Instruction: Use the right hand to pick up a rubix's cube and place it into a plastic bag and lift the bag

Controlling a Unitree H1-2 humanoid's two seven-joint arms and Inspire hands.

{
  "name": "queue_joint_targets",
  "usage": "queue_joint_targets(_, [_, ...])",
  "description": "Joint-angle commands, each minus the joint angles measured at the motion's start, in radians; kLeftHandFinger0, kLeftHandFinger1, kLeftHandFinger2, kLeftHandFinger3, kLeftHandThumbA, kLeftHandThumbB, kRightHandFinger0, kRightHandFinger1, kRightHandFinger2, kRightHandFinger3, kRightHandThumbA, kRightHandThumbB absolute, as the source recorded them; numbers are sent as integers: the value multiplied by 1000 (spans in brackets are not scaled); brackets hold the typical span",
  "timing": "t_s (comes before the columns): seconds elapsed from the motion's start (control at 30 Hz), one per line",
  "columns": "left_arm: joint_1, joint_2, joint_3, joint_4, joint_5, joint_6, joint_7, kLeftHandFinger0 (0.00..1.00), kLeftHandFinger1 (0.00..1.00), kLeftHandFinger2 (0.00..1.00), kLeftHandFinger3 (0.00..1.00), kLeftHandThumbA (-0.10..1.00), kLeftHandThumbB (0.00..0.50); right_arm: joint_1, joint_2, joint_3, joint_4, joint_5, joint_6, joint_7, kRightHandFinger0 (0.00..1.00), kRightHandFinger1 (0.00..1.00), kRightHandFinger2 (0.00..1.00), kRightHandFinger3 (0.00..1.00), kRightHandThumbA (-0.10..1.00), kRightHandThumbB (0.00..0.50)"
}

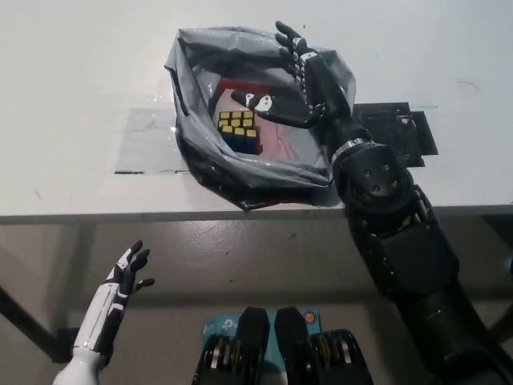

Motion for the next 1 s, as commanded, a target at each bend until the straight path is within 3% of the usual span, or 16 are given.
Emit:
queue_joint_targets(0.0, [-14,11,-1,-43,-19,-26,-17,848,1000,1000,1000,1000,500,-73,-26,9,-142,-205,-107,-97,1000,1000,1000,1000,995,500])
queue_joint_targets(0.07, [-21,17,4,-46,-13,-19,-14,855,1000,1000,1000,1000,500,-75,-76,-25,-347,-228,-97,-64,1000,1000,1000,1000,1000,500])
queue_joint_targets(0.37, [-8,22,6,-31,-12,-34,-15,858,1000,1000,1000,1000,500,-31,-187,-70,-595,-396,-34,-80,1000,1000,1000,1000,933,489])
queue_joint_targets(0.4, [-1,20,5,-28,-10,-39,-14,862,1000,1000,1000,1000,500,-19,-194,-78,-595,-397,-41,-81,1000,1000,1000,1000,924,466])
queue_joint_targets(0.47, [6,17,5,-25,-11,-45,-13,862,1000,1000,1000,1000,500,-4,-203,-88,-574,-386,-53,-79,1000,1000,1000,1000,943,483])
queue_joint_targets(0.7, [3,14,4,-24,-4,-44,-8,845,1000,1000,1000,1000,500,13,-194,-104,-462,-350,-74,-45,1000,1000,1000,1000,916,454])
queue_joint_targets(0.83, [2,14,2,-28,2,-43,-7,908,1000,1000,1000,1000,500,16,-184,-93,-358,-349,-64,-31,1000,1000,1000,1000,950,493])
queue_joint_targets(0.97, [6,17,1,-29,6,-47,-7,956,1000,1000,1000,1000,500,7,-164,-89,-278,-339,-65,-25,1000,1000,1000,1000,920,499])
